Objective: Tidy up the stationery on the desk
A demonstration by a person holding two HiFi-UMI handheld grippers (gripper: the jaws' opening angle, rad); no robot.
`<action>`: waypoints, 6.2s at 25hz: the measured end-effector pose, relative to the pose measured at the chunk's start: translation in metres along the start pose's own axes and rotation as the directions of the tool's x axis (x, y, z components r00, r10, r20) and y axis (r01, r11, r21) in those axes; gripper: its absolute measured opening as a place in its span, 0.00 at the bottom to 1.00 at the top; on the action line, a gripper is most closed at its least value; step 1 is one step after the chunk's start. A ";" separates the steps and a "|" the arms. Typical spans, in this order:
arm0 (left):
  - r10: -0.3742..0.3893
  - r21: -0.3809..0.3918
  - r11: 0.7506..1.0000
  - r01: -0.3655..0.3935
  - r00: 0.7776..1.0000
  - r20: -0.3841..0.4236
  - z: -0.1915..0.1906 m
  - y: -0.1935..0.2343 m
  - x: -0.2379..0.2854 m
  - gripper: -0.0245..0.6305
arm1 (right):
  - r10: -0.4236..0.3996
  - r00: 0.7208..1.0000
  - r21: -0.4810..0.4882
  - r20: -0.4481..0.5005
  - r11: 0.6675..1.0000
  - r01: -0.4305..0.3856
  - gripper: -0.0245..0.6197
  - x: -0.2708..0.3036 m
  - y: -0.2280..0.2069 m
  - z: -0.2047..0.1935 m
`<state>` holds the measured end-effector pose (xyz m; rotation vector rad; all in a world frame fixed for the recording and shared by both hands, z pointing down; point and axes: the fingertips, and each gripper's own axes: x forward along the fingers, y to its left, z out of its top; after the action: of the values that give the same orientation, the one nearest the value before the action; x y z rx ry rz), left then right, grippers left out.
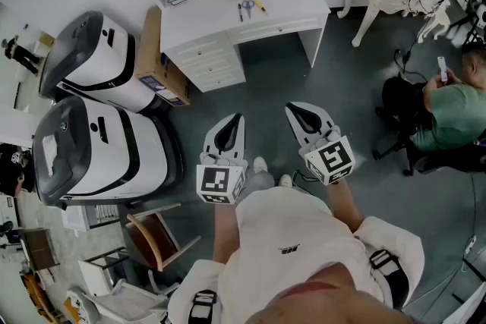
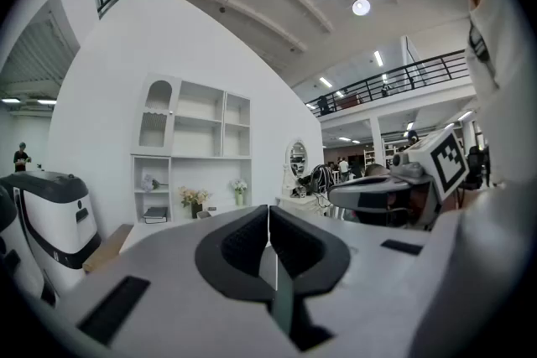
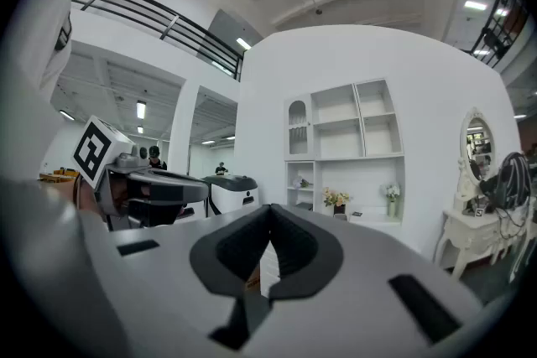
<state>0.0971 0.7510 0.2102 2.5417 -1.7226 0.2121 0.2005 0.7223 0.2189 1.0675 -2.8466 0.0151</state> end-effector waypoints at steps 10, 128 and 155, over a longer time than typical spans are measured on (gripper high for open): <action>0.004 -0.006 1.000 -0.004 1.000 -0.001 -0.007 -0.003 0.011 0.04 | 0.032 0.999 0.004 -0.017 0.999 -0.032 0.03 0.009 0.002 -0.013; -0.091 -0.066 0.995 0.080 0.977 -0.194 -0.069 0.360 0.620 0.04 | 0.018 0.949 0.146 -0.315 0.989 0.030 0.03 0.564 -0.433 -0.126; -0.363 -0.172 0.931 0.322 0.869 -0.336 -0.170 0.366 0.714 0.04 | -0.088 0.846 0.134 -0.525 0.974 0.184 0.03 0.630 -0.482 -0.231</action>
<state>0.0049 -0.0191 0.4759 2.4753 -1.0985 0.5103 0.0659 -0.0436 0.4985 1.0932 -2.3081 0.4832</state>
